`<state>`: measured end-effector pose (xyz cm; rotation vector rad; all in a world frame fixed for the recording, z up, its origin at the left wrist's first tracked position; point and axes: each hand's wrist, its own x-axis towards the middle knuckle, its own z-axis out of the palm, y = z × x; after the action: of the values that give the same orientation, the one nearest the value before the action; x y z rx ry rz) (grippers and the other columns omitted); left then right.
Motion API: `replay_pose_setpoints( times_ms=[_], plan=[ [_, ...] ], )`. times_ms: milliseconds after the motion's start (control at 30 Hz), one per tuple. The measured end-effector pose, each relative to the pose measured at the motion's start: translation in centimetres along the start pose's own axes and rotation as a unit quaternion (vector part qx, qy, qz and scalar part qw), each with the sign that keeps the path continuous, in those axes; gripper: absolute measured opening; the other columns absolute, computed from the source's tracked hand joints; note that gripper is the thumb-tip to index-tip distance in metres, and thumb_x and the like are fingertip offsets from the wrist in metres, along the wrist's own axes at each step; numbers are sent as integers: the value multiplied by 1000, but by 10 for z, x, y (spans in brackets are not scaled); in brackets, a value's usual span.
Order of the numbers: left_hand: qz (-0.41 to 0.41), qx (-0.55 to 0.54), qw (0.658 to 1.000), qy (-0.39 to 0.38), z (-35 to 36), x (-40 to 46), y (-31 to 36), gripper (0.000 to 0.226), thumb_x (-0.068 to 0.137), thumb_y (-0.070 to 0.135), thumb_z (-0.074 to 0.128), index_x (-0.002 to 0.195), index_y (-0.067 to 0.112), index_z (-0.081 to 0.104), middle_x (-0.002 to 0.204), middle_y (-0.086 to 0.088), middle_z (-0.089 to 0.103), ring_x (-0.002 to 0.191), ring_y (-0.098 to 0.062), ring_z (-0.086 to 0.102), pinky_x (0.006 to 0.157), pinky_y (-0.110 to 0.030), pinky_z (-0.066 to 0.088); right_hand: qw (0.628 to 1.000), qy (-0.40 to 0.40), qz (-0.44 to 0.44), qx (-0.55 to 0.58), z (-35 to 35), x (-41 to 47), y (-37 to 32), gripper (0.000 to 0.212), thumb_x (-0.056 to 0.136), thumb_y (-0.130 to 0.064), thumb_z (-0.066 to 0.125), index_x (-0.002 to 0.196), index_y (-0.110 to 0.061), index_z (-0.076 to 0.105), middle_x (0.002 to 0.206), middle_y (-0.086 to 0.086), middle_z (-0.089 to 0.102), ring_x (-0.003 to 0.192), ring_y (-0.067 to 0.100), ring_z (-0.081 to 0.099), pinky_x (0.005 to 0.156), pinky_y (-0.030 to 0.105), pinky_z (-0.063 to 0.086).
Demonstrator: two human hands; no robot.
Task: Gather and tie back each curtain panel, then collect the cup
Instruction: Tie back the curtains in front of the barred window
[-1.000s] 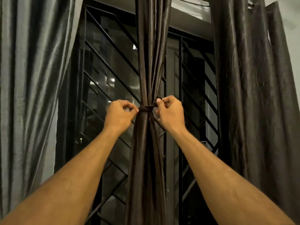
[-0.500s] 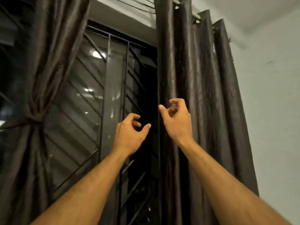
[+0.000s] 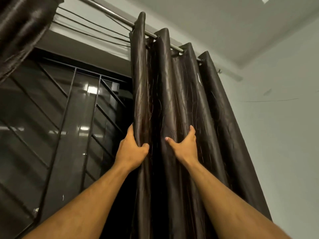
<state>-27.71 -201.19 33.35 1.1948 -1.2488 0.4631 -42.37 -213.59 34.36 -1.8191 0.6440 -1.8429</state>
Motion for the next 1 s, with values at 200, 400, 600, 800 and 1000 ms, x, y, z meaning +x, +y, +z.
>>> replay_pose_setpoints(
  times_ms=[200, 400, 600, 800, 1000],
  plan=[
    [28, -2, 999, -21, -21, 8, -2, 71, 90, 6, 55, 149, 41, 39, 106, 17, 70, 82, 8, 68, 62, -7, 50, 998, -53, -46, -3, 35, 13, -40, 71, 92, 8, 56, 156, -14, 38, 146, 8, 58, 123, 21, 63, 88, 19, 50],
    [56, -1, 995, -83, -58, 11, -3, 73, 80, 26, 72, 143, 49, 45, 106, 29, 70, 101, 8, 66, 87, -23, 53, 990, -83, -111, -5, 63, -11, -90, 46, 86, 7, 52, 114, -20, 76, 104, -2, 78, 98, 18, 73, 90, 35, 60],
    [63, -53, 993, -85, -84, 6, -2, 80, 68, 34, 77, 140, 50, 47, 114, 22, 73, 106, 0, 70, 96, -36, 57, 976, -149, -158, 0, 88, -35, -142, 28, 88, 5, 56, 99, -8, 78, 95, 12, 78, 92, 29, 74, 85, 45, 61],
    [45, -18, 997, 58, -108, 10, -7, 68, 84, 3, 68, 141, 38, 53, 108, 15, 71, 105, -12, 69, 81, -28, 52, 947, -270, -139, 108, 92, -48, -168, 22, 93, 2, 62, 109, 2, 76, 98, 16, 77, 89, 24, 74, 71, 20, 60],
    [58, -13, 998, 8, -91, 4, 12, 57, 89, -1, 55, 135, 31, 59, 105, 15, 74, 91, -1, 71, 86, -32, 60, 977, 186, 16, -102, 41, -1, -101, 100, 80, -67, 72, 157, -17, 33, 166, 18, 25, 155, 38, 20, 124, 61, 15]
  ],
)
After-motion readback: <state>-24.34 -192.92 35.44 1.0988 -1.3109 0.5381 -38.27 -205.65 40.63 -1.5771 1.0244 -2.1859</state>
